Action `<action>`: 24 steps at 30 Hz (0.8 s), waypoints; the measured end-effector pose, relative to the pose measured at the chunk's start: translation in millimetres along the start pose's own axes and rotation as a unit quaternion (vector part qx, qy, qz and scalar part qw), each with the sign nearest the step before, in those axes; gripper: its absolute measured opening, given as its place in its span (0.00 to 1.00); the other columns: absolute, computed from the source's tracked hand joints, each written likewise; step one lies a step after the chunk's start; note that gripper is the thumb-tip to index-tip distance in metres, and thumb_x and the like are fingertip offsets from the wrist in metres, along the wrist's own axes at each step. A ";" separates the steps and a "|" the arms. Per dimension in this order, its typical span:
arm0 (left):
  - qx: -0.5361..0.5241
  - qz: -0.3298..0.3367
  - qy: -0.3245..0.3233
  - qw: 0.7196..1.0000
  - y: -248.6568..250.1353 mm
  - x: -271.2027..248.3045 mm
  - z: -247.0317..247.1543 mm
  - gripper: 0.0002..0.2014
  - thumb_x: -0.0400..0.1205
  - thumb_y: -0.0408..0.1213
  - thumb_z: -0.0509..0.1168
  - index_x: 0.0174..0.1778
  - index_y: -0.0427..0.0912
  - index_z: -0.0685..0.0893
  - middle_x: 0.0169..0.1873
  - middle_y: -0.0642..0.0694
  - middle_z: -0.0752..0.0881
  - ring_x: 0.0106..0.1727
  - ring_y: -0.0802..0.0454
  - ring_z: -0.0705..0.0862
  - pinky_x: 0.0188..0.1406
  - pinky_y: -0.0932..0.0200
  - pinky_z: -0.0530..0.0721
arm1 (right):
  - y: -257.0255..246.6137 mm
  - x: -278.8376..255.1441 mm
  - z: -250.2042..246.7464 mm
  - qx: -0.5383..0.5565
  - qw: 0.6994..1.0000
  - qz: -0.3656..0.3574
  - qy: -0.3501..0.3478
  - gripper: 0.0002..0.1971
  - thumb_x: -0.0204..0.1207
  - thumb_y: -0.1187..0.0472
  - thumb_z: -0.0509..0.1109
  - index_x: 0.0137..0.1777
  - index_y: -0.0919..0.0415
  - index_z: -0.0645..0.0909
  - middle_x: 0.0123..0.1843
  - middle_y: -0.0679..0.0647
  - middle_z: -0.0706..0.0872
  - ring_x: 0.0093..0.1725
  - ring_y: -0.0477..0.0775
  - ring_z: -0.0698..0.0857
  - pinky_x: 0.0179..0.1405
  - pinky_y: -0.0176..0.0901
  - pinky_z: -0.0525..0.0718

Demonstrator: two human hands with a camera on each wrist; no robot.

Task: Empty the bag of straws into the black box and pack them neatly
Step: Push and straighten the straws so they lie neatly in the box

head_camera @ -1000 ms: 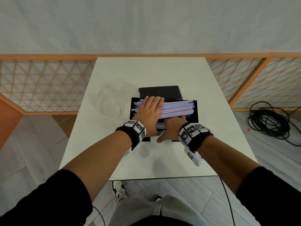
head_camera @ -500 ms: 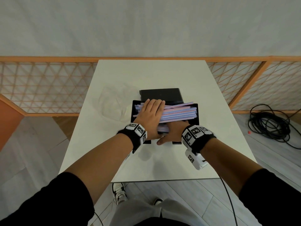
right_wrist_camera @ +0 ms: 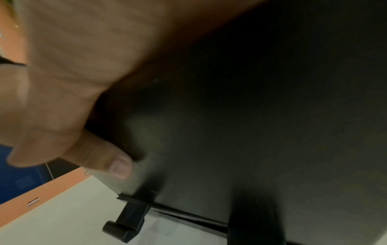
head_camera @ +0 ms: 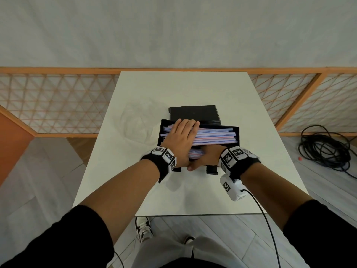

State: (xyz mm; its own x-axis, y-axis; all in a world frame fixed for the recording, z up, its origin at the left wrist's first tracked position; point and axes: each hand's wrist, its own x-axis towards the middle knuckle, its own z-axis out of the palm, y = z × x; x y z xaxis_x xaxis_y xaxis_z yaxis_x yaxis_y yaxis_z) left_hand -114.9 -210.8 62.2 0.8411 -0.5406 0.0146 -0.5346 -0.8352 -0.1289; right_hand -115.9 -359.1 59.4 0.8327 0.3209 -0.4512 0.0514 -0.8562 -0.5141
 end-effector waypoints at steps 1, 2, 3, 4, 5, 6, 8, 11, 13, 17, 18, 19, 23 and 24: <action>0.004 -0.003 -0.002 1.000 0.5 -0.3 -0.4 0.58 0.67 0.63 0.67 0.82 0.33 0.44 0.80 0.37 0.56 0.81 0.38 0.54 0.83 0.43 0.44 | -1.3 -0.6 -1.1 0.005 1.000 -0.002 -0.002 0.47 0.53 0.41 0.83 0.74 0.48 0.69 0.69 0.50 0.79 0.68 0.55 0.76 0.73 0.48 0.71; 0.008 -0.005 -0.005 1.000 1.1 -0.4 -0.6 0.58 0.67 0.63 0.68 0.82 0.34 0.44 0.80 0.37 0.55 0.81 0.39 0.54 0.83 0.43 0.44 | -2.1 -0.3 -2.3 0.009 1.000 -0.002 -0.006 0.46 0.53 0.41 0.83 0.73 0.49 0.70 0.69 0.50 0.79 0.68 0.55 0.76 0.73 0.49 0.72; 0.011 -0.005 -0.009 1.000 1.5 -0.2 -0.3 0.59 0.67 0.62 0.69 0.82 0.34 0.43 0.80 0.37 0.55 0.81 0.39 0.53 0.83 0.43 0.44 | -2.9 0.1 -3.6 0.008 1.000 -0.001 -0.011 0.46 0.53 0.42 0.83 0.73 0.49 0.71 0.68 0.50 0.79 0.67 0.56 0.76 0.72 0.49 0.72; 0.012 -0.005 -0.011 1.000 1.6 -0.1 -0.2 0.59 0.66 0.61 0.69 0.82 0.34 0.43 0.80 0.37 0.54 0.81 0.39 0.53 0.83 0.43 0.44 | -4.3 -0.5 -5.7 0.003 1.000 -0.002 -0.013 0.46 0.52 0.40 0.83 0.72 0.49 0.71 0.67 0.50 0.80 0.66 0.56 0.77 0.72 0.51 0.73; 0.010 -0.005 -0.012 1.000 1.5 -0.1 -0.7 0.59 0.66 0.61 0.69 0.82 0.34 0.43 0.80 0.37 0.54 0.81 0.39 0.52 0.83 0.43 0.43 | -4.9 -0.3 -7.3 -0.004 1.000 0.000 -0.012 0.47 0.50 0.38 0.82 0.71 0.49 0.72 0.66 0.50 0.81 0.65 0.56 0.78 0.71 0.52 0.74; 0.008 -0.005 -0.012 1.000 1.4 0.0 -1.9 0.59 0.66 0.60 0.69 0.82 0.34 0.43 0.80 0.37 0.54 0.81 0.39 0.53 0.83 0.43 0.43 | -5.0 -0.5 -8.9 -0.011 1.000 0.002 -0.009 0.48 0.47 0.36 0.81 0.71 0.50 0.72 0.65 0.50 0.81 0.64 0.55 0.79 0.71 0.53 0.75; 0.005 -0.002 -0.010 1.000 -0.5 1.7 -4.1 0.58 0.66 0.59 0.69 0.82 0.33 0.45 0.80 0.37 0.55 0.81 0.39 0.54 0.83 0.44 0.43 | -5.2 -0.9 -12.8 -0.034 0.999 0.006 -0.007 0.51 0.47 0.33 0.79 0.72 0.50 0.71 0.66 0.50 0.81 0.64 0.55 0.79 0.70 0.52 0.76; -0.007 0.006 -0.010 1.000 -4.6 7.4 -4.2 0.58 0.66 0.61 0.69 0.82 0.33 0.46 0.79 0.37 0.56 0.80 0.38 0.55 0.83 0.43 0.44 | -4.7 -3.2 -17.0 -0.106 0.994 0.012 0.029 0.55 0.44 0.25 0.72 0.74 0.47 0.66 0.68 0.49 0.79 0.66 0.55 0.78 0.69 0.54 0.77; -0.015 0.007 -0.013 1.000 -7.2 11.6 -3.6 0.59 0.66 0.63 0.69 0.82 0.33 0.47 0.79 0.37 0.57 0.81 0.39 0.54 0.83 0.43 0.43 | -2.9 -5.7 -18.4 -0.148 0.987 0.003 0.067 0.55 0.46 0.23 0.68 0.75 0.47 0.64 0.68 0.49 0.80 0.67 0.56 0.79 0.68 0.55 0.77; -0.020 0.007 -0.025 0.999 -11.6 20.1 -1.9 0.60 0.67 0.66 0.68 0.82 0.34 0.45 0.80 0.37 0.54 0.81 0.39 0.52 0.82 0.43 0.41 | 2.3 -14.6 -20.9 -0.181 0.974 -0.051 0.124 0.47 0.59 0.27 0.68 0.76 0.50 0.65 0.69 0.53 0.80 0.67 0.57 0.80 0.67 0.52 0.79; -0.018 0.007 -0.028 0.999 -12.6 21.6 -1.6 0.59 0.67 0.68 0.66 0.82 0.34 0.44 0.81 0.37 0.54 0.82 0.38 0.51 0.82 0.43 0.41 | 4.4 -15.7 -22.1 -0.172 0.976 -0.057 0.123 0.45 0.61 0.28 0.67 0.76 0.51 0.66 0.70 0.54 0.80 0.67 0.57 0.79 0.67 0.51 0.79; -0.017 0.007 -0.029 0.999 -13.3 22.7 -1.5 0.59 0.68 0.69 0.64 0.82 0.34 0.45 0.81 0.37 0.54 0.82 0.38 0.51 0.82 0.43 0.42 | 5.5 -17.5 -24.0 -0.164 0.978 -0.058 0.118 0.43 0.63 0.30 0.67 0.76 0.51 0.67 0.70 0.54 0.80 0.67 0.57 0.79 0.67 0.51 0.79; -0.012 0.006 -0.026 1.000 -15.0 25.9 1.4 0.59 0.67 0.71 0.62 0.82 0.34 0.45 0.81 0.38 0.55 0.82 0.39 0.52 0.83 0.43 0.43 | 4.6 -25.3 -34.9 -0.157 0.981 -0.055 0.096 0.29 0.71 0.40 0.68 0.69 0.53 0.74 0.63 0.53 0.84 0.61 0.55 0.82 0.63 0.45 0.80; -0.011 0.006 -0.028 1.000 -15.2 26.9 1.9 0.60 0.66 0.71 0.63 0.82 0.35 0.44 0.81 0.38 0.54 0.82 0.39 0.51 0.83 0.43 0.43 | 4.1 -27.8 -38.9 -0.160 0.981 -0.058 0.095 0.26 0.72 0.42 0.68 0.67 0.53 0.77 0.60 0.53 0.85 0.58 0.54 0.83 0.61 0.45 0.81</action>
State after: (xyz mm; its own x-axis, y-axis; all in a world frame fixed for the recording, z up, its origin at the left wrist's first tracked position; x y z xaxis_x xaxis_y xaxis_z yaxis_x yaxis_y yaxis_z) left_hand -84.0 -212.5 62.7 0.8372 -0.5453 -0.0422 -0.5464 -0.8306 -0.1076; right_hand -117.4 -387.3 98.2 0.8973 0.3688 -0.2426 0.2977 -0.9113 -0.2843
